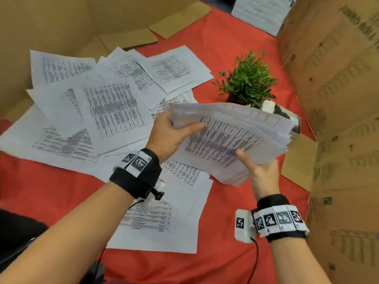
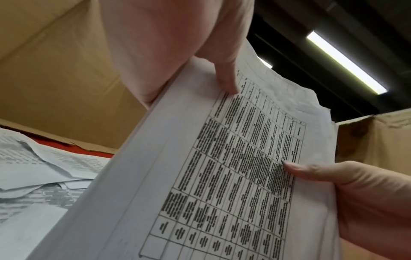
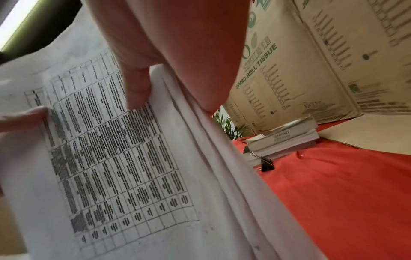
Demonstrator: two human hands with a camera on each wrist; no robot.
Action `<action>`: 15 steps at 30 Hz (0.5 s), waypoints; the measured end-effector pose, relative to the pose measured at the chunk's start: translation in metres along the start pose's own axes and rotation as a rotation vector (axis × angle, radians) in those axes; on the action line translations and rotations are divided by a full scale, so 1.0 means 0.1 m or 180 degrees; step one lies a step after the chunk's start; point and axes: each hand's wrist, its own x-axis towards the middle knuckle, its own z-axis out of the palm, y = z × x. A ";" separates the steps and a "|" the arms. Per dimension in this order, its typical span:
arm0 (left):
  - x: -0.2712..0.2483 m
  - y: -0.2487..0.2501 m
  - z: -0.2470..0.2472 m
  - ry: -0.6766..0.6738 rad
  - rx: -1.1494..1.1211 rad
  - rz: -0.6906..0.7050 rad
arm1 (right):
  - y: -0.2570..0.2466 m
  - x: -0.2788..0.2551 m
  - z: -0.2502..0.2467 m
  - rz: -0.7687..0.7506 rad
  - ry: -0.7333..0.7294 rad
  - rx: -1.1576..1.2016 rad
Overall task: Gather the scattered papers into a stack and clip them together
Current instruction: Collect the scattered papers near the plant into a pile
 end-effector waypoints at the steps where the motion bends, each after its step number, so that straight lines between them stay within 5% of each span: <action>1: -0.01 0.00 -0.02 0.0042 -0.0087 0.0009 | 0.01 -0.01 -0.02 -0.0013 0.0050 0.0044; 4: -0.07 -0.21 -0.09 -0.0301 -0.0089 -0.0259 | 0.17 -0.09 -0.03 0.0189 0.0063 -0.0216; 8: -0.15 -0.76 -0.21 -0.0917 0.1112 -0.0820 | 0.34 -0.14 -0.07 0.0328 0.0341 -0.0717; 13: -0.06 -1.25 -0.70 0.0270 0.2777 -0.1401 | 0.19 -0.12 -0.27 0.0395 0.0936 -0.0176; 15: -0.03 -1.34 -0.79 0.0283 0.2861 -0.1414 | 0.27 -0.13 -0.33 0.0720 0.0850 0.0157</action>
